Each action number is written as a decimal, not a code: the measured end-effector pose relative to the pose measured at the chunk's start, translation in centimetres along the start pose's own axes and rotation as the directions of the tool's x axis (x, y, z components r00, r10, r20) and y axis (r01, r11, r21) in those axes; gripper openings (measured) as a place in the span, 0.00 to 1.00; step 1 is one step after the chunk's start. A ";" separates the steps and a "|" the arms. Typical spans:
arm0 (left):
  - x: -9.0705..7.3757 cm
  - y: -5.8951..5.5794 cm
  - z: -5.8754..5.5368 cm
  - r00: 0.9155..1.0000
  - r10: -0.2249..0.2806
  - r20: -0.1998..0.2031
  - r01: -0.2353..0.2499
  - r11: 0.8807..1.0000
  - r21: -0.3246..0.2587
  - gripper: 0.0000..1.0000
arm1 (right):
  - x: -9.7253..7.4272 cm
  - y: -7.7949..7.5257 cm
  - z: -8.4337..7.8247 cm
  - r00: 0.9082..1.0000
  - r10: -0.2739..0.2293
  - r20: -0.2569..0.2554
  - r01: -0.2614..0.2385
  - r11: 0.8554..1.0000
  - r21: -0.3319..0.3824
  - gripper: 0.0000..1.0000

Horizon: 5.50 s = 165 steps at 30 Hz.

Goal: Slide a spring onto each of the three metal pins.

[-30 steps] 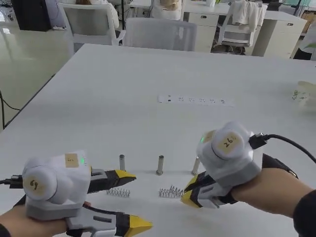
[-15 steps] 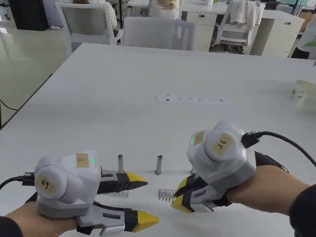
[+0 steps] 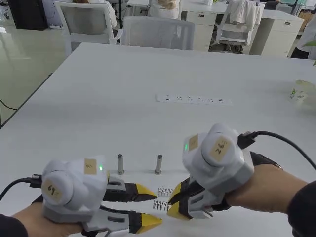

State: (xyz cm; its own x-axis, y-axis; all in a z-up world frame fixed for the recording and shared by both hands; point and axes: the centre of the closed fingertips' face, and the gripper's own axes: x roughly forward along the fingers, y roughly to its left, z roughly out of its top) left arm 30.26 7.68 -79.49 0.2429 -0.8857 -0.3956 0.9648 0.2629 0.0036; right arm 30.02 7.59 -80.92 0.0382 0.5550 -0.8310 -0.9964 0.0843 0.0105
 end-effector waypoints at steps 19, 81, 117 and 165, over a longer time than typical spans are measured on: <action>0.4 -1.2 -0.5 0.998 -0.054 -0.044 0.056 0.998 0.031 0.03 | 0.1 1.5 -0.5 0.997 0.071 -0.037 -0.073 0.995 -0.062 0.07; 0.1 -1.0 0.8 0.999 -0.030 -0.016 0.031 0.997 0.070 0.01 | -1.0 1.1 -0.4 0.998 0.052 0.028 -0.052 0.998 0.021 0.09; 0.4 -1.3 0.7 0.999 -0.040 -0.002 0.040 0.998 0.038 0.02 | -2.0 1.7 2.8 0.997 0.059 0.055 -0.059 0.998 -0.003 0.08; -3.0 2.8 -1.7 0.983 0.181 0.028 -0.175 0.973 -0.148 0.61 | -3.3 -1.1 0.7 1.000 -0.014 -0.007 0.014 0.999 0.031 0.08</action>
State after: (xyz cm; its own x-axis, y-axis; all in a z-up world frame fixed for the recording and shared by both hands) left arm 32.06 11.71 -79.82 0.4165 -0.8338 -0.3624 0.8817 0.4677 -0.0627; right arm 31.04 6.22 -77.78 0.0519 0.5483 -0.8347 -0.9929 0.1181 0.0158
